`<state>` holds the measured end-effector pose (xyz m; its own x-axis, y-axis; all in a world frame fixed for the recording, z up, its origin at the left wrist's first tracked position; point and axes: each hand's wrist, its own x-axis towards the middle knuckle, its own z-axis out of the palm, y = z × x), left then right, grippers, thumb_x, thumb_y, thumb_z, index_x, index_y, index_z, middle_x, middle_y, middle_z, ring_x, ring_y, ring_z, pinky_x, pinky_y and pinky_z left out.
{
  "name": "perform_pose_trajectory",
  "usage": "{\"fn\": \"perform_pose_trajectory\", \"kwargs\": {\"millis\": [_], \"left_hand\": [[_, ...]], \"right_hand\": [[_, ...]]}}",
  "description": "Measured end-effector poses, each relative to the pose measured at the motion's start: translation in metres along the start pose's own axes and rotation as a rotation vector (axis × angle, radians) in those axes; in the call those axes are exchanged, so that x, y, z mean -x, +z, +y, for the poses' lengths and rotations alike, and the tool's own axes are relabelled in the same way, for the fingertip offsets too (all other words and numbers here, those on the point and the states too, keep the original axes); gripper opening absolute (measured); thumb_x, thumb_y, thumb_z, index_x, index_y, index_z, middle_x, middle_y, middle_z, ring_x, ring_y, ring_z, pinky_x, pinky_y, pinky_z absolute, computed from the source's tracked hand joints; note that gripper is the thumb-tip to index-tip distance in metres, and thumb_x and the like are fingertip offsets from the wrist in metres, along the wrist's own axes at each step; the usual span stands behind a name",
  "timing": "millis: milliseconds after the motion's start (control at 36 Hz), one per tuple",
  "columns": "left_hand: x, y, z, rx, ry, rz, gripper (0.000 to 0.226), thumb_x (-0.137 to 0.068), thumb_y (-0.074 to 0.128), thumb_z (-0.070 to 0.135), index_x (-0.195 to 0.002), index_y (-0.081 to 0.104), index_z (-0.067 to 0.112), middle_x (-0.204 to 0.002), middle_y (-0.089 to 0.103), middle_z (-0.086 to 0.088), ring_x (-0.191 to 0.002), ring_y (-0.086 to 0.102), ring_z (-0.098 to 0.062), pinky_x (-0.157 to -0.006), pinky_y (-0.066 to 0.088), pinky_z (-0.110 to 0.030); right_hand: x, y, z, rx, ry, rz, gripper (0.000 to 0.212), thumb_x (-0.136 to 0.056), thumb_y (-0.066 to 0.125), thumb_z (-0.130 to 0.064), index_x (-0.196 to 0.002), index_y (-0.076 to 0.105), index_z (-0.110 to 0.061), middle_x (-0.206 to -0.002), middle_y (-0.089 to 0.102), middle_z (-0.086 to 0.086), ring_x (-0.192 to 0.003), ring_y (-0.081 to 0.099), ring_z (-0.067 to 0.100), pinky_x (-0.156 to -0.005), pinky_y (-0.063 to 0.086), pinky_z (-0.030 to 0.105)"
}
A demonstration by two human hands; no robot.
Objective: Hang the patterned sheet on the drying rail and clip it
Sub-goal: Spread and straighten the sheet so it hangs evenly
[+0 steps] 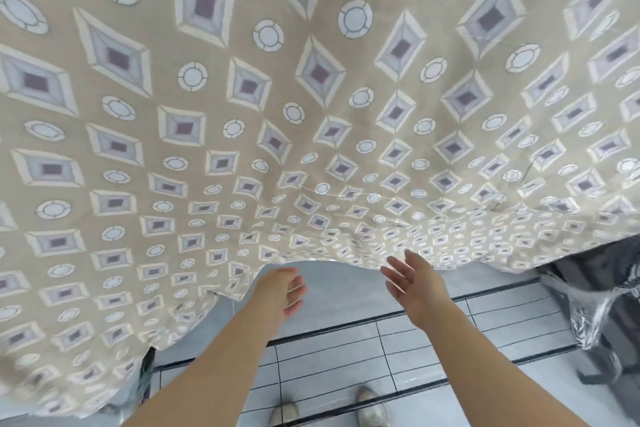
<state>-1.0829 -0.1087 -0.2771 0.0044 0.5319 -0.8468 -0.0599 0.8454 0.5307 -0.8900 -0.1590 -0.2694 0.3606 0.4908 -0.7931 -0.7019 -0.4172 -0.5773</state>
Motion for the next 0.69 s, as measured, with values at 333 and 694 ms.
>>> {"fn": "perform_pose_trajectory", "kwargs": {"millis": [333,694], "left_hand": [[-0.055,0.089,-0.002,0.429,-0.064,0.145,0.018,-0.095,0.038,0.001,-0.082,0.048,0.008,-0.083,0.049,-0.005,-0.079,0.056,-0.023,-0.068,0.045,-0.035],[-0.091,0.111,0.020,0.632,0.002,0.055,0.026,-0.087,0.055,0.026,-0.112,0.053,0.020,-0.132,0.043,-0.007,-0.126,0.041,-0.019,-0.106,0.028,-0.040]], "right_hand": [[-0.083,-0.034,-0.081,-0.040,0.034,-0.090,0.036,-0.095,0.049,-0.025,-0.131,0.045,-0.022,-0.140,0.041,0.006,-0.126,0.045,0.027,-0.095,0.039,0.037],[-0.142,-0.043,-0.107,-0.098,0.079,-0.187,0.016,-0.084,0.047,-0.011,-0.070,0.052,-0.018,-0.093,0.052,-0.001,-0.098,0.050,0.019,-0.093,0.033,0.031]]}}
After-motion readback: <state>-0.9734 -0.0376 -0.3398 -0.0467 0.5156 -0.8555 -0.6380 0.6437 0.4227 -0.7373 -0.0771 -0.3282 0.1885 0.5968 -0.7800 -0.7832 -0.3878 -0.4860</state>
